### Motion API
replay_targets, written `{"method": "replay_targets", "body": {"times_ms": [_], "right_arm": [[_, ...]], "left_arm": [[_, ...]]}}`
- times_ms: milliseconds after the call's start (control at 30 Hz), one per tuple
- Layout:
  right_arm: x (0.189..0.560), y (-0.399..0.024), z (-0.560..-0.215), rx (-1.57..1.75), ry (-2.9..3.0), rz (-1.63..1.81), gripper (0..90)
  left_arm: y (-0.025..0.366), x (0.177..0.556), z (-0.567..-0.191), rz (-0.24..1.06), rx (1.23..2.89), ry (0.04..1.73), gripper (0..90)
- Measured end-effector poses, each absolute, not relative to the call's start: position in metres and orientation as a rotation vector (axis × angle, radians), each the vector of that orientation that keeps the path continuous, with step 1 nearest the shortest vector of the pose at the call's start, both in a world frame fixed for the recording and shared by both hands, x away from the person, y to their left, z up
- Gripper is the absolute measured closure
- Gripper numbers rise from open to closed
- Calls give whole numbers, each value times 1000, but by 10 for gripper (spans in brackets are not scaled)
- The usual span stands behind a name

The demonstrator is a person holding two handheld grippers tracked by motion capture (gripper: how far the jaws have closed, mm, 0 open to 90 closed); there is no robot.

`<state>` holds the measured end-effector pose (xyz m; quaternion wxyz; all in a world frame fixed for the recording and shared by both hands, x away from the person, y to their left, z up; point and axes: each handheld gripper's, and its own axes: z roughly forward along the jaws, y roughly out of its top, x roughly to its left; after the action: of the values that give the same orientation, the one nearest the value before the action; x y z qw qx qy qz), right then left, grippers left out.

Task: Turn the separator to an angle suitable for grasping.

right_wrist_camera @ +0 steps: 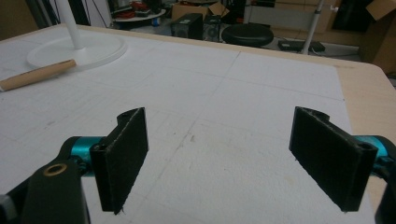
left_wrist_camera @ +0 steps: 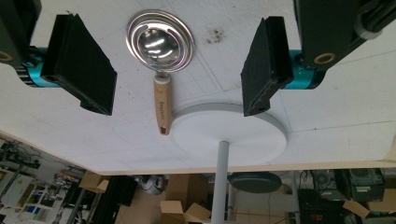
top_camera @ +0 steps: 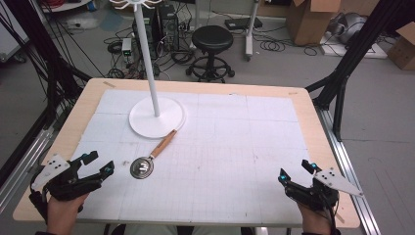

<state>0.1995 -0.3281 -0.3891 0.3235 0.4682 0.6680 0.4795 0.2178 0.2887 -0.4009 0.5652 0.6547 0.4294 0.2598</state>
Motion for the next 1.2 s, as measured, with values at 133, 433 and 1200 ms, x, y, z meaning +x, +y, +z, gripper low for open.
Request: {"method": "replay_targets", "body": {"times_ms": [133, 433, 1200], "right_arm": [[199, -329, -390, 1239, 1748, 1265, 183], [198, -332, -390, 1245, 1739, 1272, 183], [204, -323, -393, 1249, 1769, 1242, 184]], "left_arm": [[289, 220, -401, 601, 1535, 1012, 275], [288, 221, -402, 621, 1512, 1043, 207], [247, 323, -424, 447, 1826, 1068, 896]]}}
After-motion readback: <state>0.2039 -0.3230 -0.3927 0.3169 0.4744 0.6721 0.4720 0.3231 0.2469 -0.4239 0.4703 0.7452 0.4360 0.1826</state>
